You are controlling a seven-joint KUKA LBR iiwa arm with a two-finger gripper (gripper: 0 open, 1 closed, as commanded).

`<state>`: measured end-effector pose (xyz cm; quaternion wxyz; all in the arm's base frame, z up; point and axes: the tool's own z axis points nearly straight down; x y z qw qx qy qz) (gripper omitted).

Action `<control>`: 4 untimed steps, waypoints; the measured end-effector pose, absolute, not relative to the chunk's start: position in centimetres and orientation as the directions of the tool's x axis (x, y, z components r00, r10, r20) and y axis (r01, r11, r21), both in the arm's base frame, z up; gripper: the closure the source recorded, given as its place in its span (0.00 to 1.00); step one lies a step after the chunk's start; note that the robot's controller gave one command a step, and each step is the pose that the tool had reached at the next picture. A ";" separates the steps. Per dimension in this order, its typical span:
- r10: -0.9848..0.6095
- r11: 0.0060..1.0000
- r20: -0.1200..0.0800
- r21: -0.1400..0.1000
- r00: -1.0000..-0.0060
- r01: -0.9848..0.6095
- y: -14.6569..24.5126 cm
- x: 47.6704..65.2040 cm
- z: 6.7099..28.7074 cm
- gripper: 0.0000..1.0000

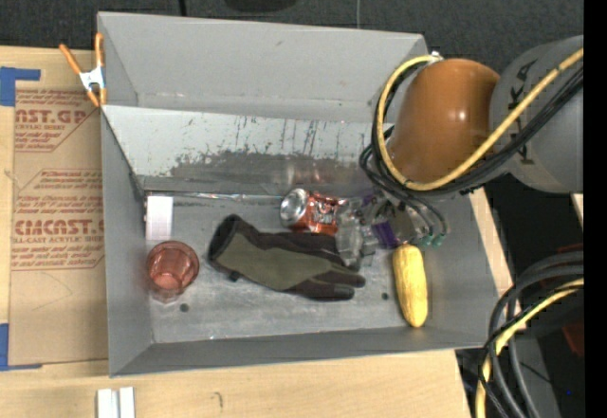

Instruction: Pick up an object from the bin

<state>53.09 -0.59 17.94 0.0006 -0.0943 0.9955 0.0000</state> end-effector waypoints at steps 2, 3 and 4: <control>-0.188 0.982 -0.001 0.000 -0.982 -0.188 -0.6 53.1 17.9 0.00; -0.252 0.968 -0.008 -0.003 -0.968 -0.252 -0.4 53.1 14.4 0.00; -0.234 0.972 -0.007 0.000 -0.972 -0.234 0.7 51.4 7.8 0.00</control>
Offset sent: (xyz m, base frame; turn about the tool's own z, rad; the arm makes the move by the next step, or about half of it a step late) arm 0.0000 0.0000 0.0000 0.0000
